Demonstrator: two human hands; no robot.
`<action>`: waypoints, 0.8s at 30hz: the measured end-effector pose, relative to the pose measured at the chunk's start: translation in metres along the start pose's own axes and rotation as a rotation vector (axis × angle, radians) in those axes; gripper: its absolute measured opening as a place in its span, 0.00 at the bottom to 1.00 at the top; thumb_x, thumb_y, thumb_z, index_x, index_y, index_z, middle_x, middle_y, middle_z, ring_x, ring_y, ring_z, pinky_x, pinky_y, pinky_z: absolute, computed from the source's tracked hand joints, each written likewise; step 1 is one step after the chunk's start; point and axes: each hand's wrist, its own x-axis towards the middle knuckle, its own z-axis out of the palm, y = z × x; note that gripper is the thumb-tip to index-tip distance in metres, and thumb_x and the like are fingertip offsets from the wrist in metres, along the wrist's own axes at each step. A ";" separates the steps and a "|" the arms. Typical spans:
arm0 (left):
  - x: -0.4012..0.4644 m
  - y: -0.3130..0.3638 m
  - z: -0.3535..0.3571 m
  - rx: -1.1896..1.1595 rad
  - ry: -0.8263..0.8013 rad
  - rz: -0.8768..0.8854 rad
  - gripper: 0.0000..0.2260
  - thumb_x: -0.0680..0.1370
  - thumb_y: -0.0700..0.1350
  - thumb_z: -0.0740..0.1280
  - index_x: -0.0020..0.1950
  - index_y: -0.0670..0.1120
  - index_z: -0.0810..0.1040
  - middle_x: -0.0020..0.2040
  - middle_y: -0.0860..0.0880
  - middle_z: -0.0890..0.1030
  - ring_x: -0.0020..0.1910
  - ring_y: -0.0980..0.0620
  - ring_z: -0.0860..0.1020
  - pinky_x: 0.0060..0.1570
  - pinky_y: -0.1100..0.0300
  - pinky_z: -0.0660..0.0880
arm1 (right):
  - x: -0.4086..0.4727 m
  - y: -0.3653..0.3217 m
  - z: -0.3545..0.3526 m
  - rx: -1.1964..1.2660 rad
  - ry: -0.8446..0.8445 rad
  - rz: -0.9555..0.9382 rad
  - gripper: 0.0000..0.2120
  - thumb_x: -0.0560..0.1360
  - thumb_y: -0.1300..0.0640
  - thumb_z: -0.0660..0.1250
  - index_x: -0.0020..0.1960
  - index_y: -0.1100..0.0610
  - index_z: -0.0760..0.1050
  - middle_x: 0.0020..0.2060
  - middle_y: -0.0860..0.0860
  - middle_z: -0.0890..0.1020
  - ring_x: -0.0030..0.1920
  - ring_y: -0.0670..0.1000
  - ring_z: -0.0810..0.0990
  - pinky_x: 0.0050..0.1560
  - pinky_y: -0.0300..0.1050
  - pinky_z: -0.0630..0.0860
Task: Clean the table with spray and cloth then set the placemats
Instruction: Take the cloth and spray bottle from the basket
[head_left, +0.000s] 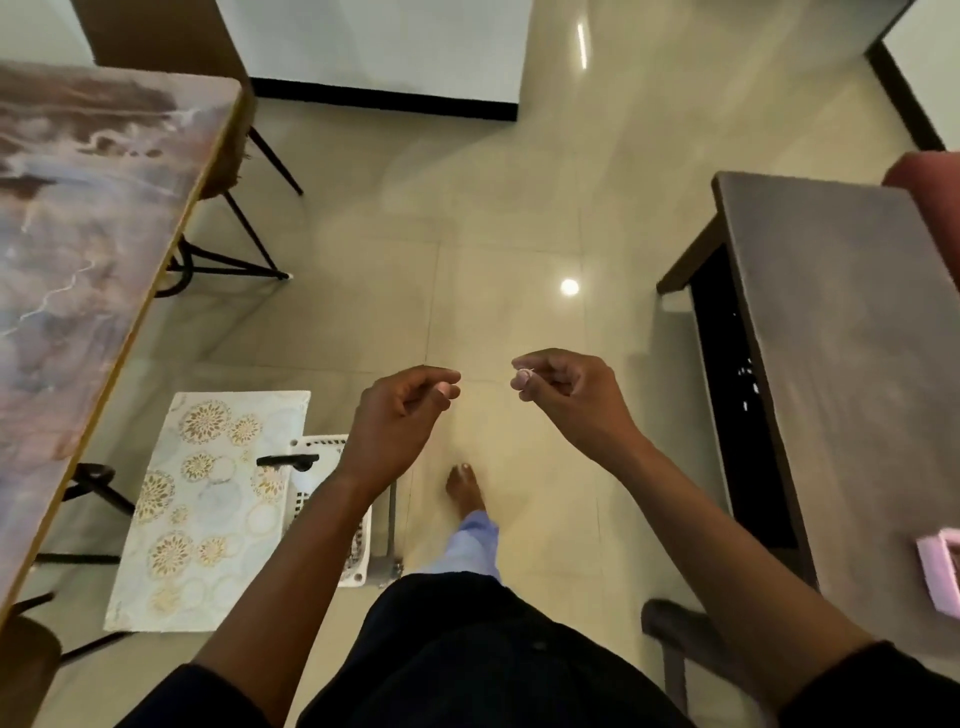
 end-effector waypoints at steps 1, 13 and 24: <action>0.018 0.002 -0.003 -0.007 0.022 -0.003 0.09 0.85 0.42 0.68 0.62 0.49 0.86 0.51 0.53 0.89 0.51 0.56 0.87 0.60 0.50 0.83 | 0.023 -0.004 0.000 -0.008 -0.020 -0.002 0.05 0.79 0.53 0.72 0.52 0.45 0.85 0.41 0.46 0.88 0.47 0.49 0.87 0.58 0.59 0.83; 0.181 0.016 -0.081 -0.028 0.243 -0.105 0.09 0.84 0.43 0.68 0.60 0.52 0.87 0.50 0.55 0.89 0.51 0.54 0.87 0.60 0.44 0.83 | 0.250 -0.066 0.048 -0.075 -0.283 -0.054 0.06 0.78 0.53 0.74 0.54 0.51 0.86 0.42 0.48 0.88 0.45 0.53 0.87 0.55 0.61 0.82; 0.263 0.011 -0.136 -0.113 0.699 -0.271 0.09 0.84 0.44 0.69 0.61 0.51 0.87 0.51 0.54 0.89 0.52 0.55 0.87 0.60 0.46 0.83 | 0.435 -0.133 0.146 -0.189 -0.755 -0.243 0.05 0.76 0.49 0.74 0.52 0.46 0.85 0.40 0.45 0.87 0.44 0.50 0.87 0.51 0.50 0.82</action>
